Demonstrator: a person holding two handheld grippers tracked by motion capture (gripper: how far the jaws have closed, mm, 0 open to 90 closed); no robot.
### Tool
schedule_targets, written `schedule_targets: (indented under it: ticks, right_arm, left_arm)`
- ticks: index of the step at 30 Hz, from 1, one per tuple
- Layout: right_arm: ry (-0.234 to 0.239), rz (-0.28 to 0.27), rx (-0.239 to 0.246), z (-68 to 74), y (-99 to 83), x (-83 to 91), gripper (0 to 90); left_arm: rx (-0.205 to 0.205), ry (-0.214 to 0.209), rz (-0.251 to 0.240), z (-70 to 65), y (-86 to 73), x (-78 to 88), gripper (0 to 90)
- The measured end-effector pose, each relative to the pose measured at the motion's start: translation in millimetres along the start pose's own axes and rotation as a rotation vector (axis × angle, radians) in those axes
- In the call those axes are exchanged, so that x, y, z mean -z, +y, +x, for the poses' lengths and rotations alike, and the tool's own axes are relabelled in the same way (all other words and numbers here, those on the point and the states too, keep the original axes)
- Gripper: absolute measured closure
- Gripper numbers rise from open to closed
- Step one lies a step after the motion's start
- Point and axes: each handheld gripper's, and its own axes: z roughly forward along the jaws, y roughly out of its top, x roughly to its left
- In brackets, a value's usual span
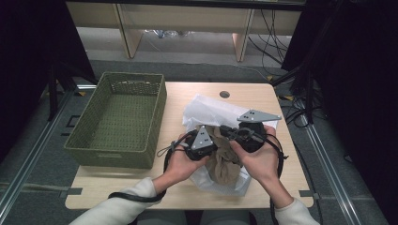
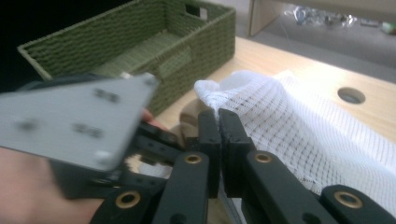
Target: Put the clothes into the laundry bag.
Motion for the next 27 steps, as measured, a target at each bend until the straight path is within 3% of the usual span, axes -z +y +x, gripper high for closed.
schedule_targets:
  ticks: [5,7,10,11,14,16,17,20,21,25,27]
  right_arm:
    - [-0.02,0.036,-0.029,-8.8,-6.8,-6.2,89.9]
    - [-0.023,0.048,-0.024,-11.9,-8.4,-8.3,89.9]
    - [-0.032,0.056,-0.019,-16.2,-10.6,-10.7,89.9]
    - [-0.038,0.067,-0.048,-15.2,-11.0,-10.4,89.9]
    - [-0.035,0.059,-0.05,-17.1,-12.1,-13.2,89.9]
    - [-0.051,0.064,-0.055,-16.8,-12.4,-13.0,89.9]
    - [-0.052,0.068,-0.053,-17.2,-12.5,-13.0,89.9]
    - [-0.054,0.072,-0.035,-19.3,-12.8,-13.6,89.9]
    - [-0.052,0.074,-0.034,-19.7,-12.8,-13.7,89.8]
    - [-0.073,0.071,-0.027,-21.8,-13.3,-14.3,89.9]
    - [-0.07,0.074,-0.024,-22.6,-13.4,-13.9,89.8]
  left_arm:
    - [-0.031,0.001,0.067,4.7,-12.0,-23.3,85.2]
    - [-0.014,0.0,0.052,3.5,-12.9,-27.1,84.1]
    - [-0.025,-0.017,0.059,3.9,-13.4,-28.2,79.1]
    - [-0.025,-0.016,0.06,4.3,-14.3,-27.5,77.0]
    - [-0.012,-0.025,0.073,3.9,-15.5,-24.5,67.3]
    - [-0.024,-0.03,0.087,4.2,-16.6,-19.7,59.0]
    - [-0.009,-0.027,0.068,2.6,-17.7,-17.9,55.5]
    - [-0.028,-0.041,0.084,1.7,-18.3,-4.8,43.6]
    - [-0.01,-0.047,0.072,-0.3,-18.9,-0.9,41.2]
    - [-0.022,-0.068,0.063,-4.5,-21.0,15.8,35.9]
    - [-0.01,-0.089,0.059,-9.2,-22.8,24.1,35.6]
